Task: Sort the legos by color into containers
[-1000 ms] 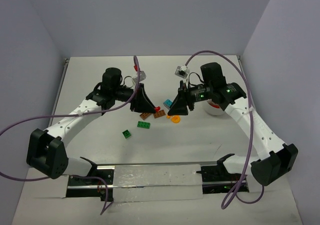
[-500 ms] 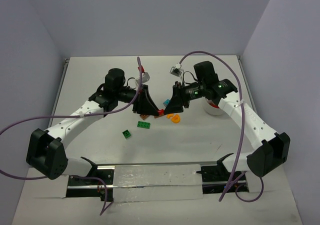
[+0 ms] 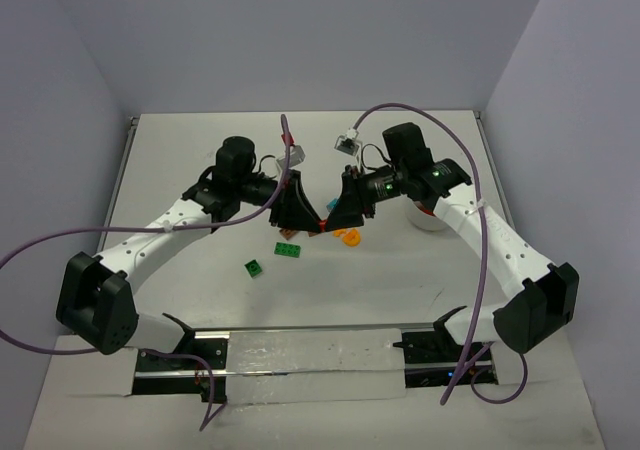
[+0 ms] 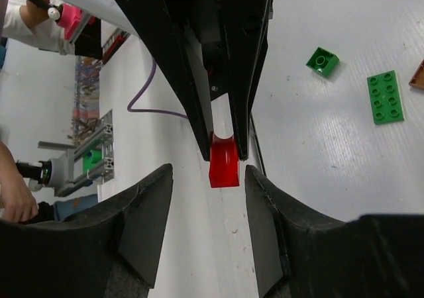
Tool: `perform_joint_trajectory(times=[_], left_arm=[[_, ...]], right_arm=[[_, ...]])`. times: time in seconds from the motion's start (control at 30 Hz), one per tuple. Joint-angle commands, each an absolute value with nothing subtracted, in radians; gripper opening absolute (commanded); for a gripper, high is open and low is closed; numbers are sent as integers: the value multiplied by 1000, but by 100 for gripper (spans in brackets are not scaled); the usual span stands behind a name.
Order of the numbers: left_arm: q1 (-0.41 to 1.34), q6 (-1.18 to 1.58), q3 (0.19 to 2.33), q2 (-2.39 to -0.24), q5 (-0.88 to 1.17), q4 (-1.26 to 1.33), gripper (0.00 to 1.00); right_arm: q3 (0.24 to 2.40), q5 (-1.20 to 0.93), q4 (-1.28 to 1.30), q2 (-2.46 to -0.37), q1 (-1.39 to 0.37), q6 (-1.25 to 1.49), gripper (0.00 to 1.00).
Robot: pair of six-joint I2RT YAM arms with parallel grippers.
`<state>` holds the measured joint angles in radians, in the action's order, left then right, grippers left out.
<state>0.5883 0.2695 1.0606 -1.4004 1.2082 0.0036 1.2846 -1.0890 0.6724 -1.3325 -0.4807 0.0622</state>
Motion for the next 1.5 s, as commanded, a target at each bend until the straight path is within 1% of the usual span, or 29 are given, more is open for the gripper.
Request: perform_joint_trajectory(times=[0.0, 0.2, 0.3, 0.33, 0.37, 0.4, 0.43, 0.47, 0.5, 0.53, 0.57, 0.6, 0.7, 0.73, 0.77, 0.8, 0.87, 0.97, 1.07, 1.1, 1.2, 1.47], left_arm=[[597, 245, 1117, -1407, 1205, 6, 0], [598, 230, 1117, -1407, 1192, 1, 0], [598, 203, 1126, -1405, 1174, -44, 2], [598, 196, 1127, -1405, 1168, -58, 4], [598, 186, 1128, -1405, 1162, -66, 10], [598, 184, 1130, -1405, 1154, -75, 11], [598, 171, 1134, -1403, 1145, -86, 24], [598, 164, 1136, -1399, 1125, -100, 34], [597, 152, 1140, -1396, 1062, -124, 58], [597, 151, 1141, -1395, 1057, -137, 73], [595, 143, 1148, -1391, 1021, -157, 92], [591, 116, 1158, -1388, 961, -204, 99], [562, 30, 1231, -1373, 804, -323, 99], [543, 20, 1252, -1362, 711, -348, 99], [526, 47, 1259, -1355, 597, -349, 99], [519, 83, 1260, -1347, 545, -341, 99], [500, 152, 1247, -1326, 355, -304, 99], [484, 173, 1258, -1332, 195, -342, 99], [483, 188, 1281, -1354, 116, -380, 99], [482, 175, 1289, -1362, 124, -390, 99], [482, 177, 1308, -1391, 90, -405, 99], [482, 195, 1318, -1439, 63, -402, 99]], right_arm=[[1330, -1086, 643, -1344, -496, 55, 52], [1342, -1066, 653, -1360, -498, 54, 38], [1356, -1064, 672, -1368, -499, 50, 27], [1359, -1061, 675, -1368, -499, 49, 21], [1361, -1056, 677, -1368, -499, 51, 16], [1364, -1051, 680, -1368, -499, 51, 12], [1367, -1043, 686, -1367, -499, 51, 6], [1368, -1031, 688, -1364, -498, 53, 3], [1367, -1005, 695, -1358, -497, 57, 0], [1366, -989, 696, -1356, -497, 55, 0], [1364, -967, 707, -1341, -493, 56, 0], [1365, -935, 720, -1332, -487, 47, 0], [1377, -877, 833, -1304, -438, 10, 0], [1364, -828, 879, -1297, -401, -23, 0], [1354, -800, 903, -1284, -360, -47, 0], [1341, -767, 924, -1272, -325, -60, 0], [1292, -626, 963, -1243, -247, -67, 0], [1233, -431, 979, -1194, -134, -74, 0], [1229, -269, 979, -1189, -71, -45, 0], [1232, -195, 982, -1193, -61, -37, 0], [1244, -106, 989, -1234, -37, -11, 0], [1294, -2, 981, -1373, 29, 34, 0]])
